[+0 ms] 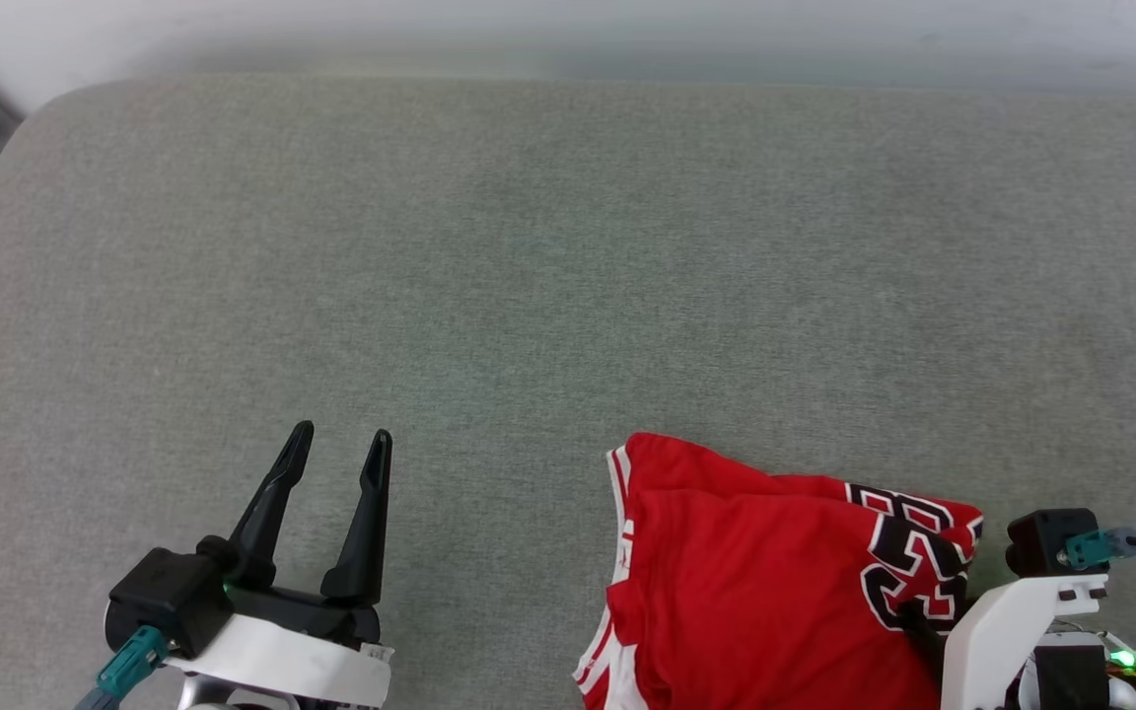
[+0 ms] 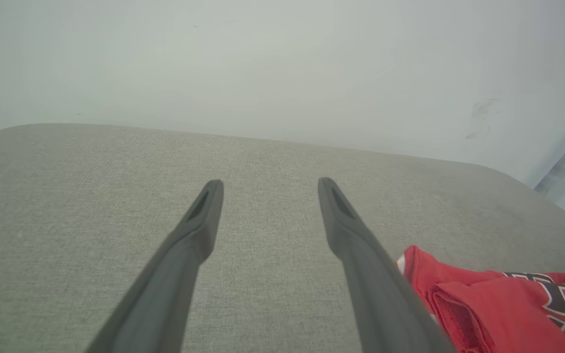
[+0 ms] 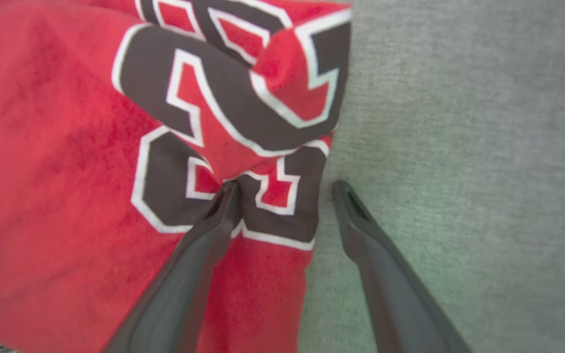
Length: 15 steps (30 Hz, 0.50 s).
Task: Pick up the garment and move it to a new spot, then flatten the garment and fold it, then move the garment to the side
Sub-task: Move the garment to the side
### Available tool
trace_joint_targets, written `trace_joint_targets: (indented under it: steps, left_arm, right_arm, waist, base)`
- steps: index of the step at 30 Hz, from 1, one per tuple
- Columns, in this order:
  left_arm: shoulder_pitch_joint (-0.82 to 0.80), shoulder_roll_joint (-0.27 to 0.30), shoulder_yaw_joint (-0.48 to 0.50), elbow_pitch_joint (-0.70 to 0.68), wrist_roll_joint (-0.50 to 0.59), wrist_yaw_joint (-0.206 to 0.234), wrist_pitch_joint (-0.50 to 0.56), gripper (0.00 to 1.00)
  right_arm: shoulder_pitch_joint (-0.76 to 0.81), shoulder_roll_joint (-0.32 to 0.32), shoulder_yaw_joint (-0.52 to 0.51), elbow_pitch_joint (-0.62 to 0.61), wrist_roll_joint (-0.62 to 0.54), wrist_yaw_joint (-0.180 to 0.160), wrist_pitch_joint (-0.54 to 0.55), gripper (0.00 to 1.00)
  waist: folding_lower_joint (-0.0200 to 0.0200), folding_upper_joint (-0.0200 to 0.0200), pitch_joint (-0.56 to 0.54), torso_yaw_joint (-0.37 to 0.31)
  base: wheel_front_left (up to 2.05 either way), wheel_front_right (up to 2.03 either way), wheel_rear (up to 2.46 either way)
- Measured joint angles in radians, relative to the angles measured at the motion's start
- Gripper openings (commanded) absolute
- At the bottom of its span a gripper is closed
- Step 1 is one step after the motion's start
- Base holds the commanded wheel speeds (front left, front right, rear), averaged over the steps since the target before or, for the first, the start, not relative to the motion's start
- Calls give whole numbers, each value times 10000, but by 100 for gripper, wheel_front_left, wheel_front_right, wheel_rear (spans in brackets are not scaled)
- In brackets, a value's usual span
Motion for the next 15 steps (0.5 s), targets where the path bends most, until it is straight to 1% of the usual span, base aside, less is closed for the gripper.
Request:
trace_joint_targets:
  steps: [6,7,8,9,10,12,15]
  left_arm:
    - [-112,56,-69,98,-44,0,0,100]
    - [-116,56,-86,117,-42,0,0,100]
    - [-118,58,-96,136,-42,0,0,100]
    - [-122,58,-102,163,-40,0,0,100]
    - [-120,35,-123,190,-38,0,0,100]
    - [-97,0,-140,188,-35,0,0,100]
    - [-44,-17,-205,190,38,0,0,100]
  right_arm:
    - [-157,-242,364,401,-395,-67,-280,99]
    - [-193,-265,393,489,-408,-71,-334,44]
    - [-225,-282,433,575,-428,-73,-393,44]
    - [-269,-345,529,681,-462,-71,-485,0]
    - [-505,-428,746,1028,-662,-15,-901,0]
    - [-610,-470,888,1189,-713,6,-1049,0]
    - [-787,-865,1248,1218,-980,12,-1103,0]
  waist:
    - [-2,0,250,370]
    - [-3,0,253,399]
    - [-3,0,234,408]
    - [-3,0,201,410]
    - [-2,0,58,376]
    - [-1,0,-73,329]
    - [0,0,-259,195]
  base:
    - [0,0,0]
    - [0,0,0]
    - [0,0,0]
    - [0,0,0]
    - [0,0,0]
    - [0,0,0]
    - [0,0,0]
